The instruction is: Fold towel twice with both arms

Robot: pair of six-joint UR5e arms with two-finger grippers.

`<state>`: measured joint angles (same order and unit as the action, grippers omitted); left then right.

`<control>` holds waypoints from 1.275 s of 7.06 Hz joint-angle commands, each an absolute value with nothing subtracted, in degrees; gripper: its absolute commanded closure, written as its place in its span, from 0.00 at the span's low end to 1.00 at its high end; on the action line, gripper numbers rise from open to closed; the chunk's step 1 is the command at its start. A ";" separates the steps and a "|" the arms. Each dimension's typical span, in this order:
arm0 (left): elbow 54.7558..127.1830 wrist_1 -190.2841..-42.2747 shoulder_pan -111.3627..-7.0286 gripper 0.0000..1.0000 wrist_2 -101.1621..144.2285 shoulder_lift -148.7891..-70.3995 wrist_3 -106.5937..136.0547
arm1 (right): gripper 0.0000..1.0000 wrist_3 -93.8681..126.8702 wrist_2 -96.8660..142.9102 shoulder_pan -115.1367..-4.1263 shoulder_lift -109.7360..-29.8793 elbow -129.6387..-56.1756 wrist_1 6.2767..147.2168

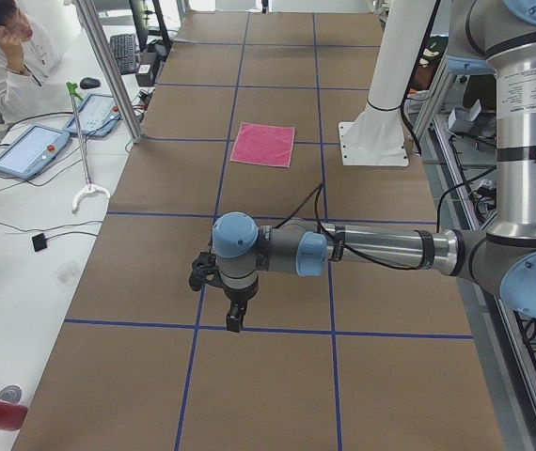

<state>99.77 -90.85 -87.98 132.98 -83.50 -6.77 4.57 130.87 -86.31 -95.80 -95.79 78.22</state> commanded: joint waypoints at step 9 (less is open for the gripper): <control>104.32 -91.05 -87.98 0.00 133.33 -84.19 -6.24 | 0.00 5.18 127.90 -86.39 -92.46 -97.30 66.87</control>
